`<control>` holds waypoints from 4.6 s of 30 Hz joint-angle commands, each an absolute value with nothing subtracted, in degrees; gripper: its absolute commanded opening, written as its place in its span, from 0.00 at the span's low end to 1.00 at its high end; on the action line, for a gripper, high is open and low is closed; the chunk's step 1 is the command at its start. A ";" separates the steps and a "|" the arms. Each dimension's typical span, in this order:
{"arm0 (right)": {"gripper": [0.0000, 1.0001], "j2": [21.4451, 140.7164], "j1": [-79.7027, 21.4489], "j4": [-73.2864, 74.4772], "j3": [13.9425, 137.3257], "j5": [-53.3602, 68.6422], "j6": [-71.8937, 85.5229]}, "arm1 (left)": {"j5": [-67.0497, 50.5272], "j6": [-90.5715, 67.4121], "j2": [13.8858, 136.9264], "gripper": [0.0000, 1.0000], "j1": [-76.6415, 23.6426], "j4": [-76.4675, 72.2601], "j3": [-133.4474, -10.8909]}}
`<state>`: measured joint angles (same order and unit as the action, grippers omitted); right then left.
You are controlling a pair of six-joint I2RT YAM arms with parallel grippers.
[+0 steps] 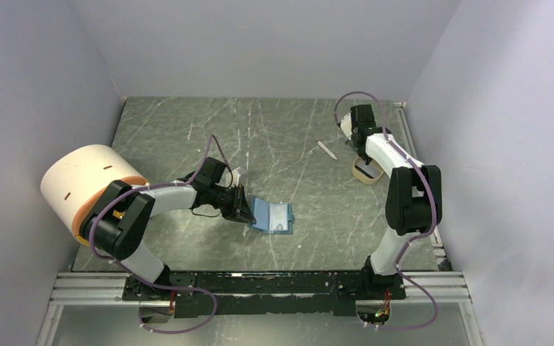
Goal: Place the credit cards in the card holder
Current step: Pick up the credit card from the storage box, then insert the credit card into the card holder.
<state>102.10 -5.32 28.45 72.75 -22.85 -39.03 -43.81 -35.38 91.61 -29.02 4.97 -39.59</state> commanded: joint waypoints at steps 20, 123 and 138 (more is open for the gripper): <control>0.00 94.50 -20.03 42.98 86.86 -19.37 -3.65 | -45.32 -47.48 90.08 0.09 -28.75 -11.11 -36.30; 0.00 102.13 -31.72 -6.61 42.46 36.21 40.30 | -33.25 -39.71 92.03 0.09 -24.77 0.84 -35.13; 0.34 97.29 -33.92 3.33 45.26 23.63 36.40 | -34.59 -40.19 90.23 0.09 -24.78 1.45 -35.23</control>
